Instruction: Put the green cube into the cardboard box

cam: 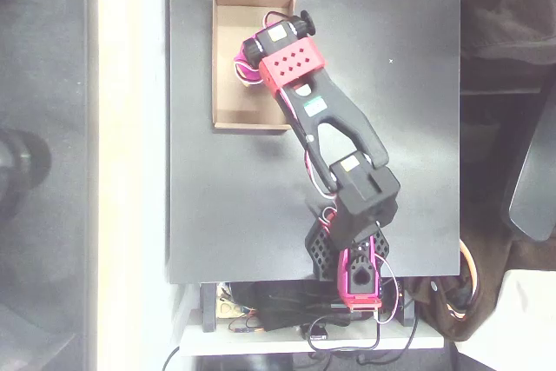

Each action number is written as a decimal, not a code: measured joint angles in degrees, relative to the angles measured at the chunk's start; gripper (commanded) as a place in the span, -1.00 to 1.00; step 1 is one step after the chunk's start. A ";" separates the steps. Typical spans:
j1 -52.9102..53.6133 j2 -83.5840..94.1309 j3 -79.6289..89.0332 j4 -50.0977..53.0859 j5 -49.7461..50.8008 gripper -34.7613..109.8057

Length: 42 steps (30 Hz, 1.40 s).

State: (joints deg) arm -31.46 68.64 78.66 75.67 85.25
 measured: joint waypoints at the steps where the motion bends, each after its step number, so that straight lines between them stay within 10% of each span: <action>1: 0.00 -0.18 0.00 0.00 0.00 -0.32; 42: -2.02 -5.27 -7.21 0.18 0.00 -0.08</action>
State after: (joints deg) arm -33.49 63.37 71.46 75.85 85.25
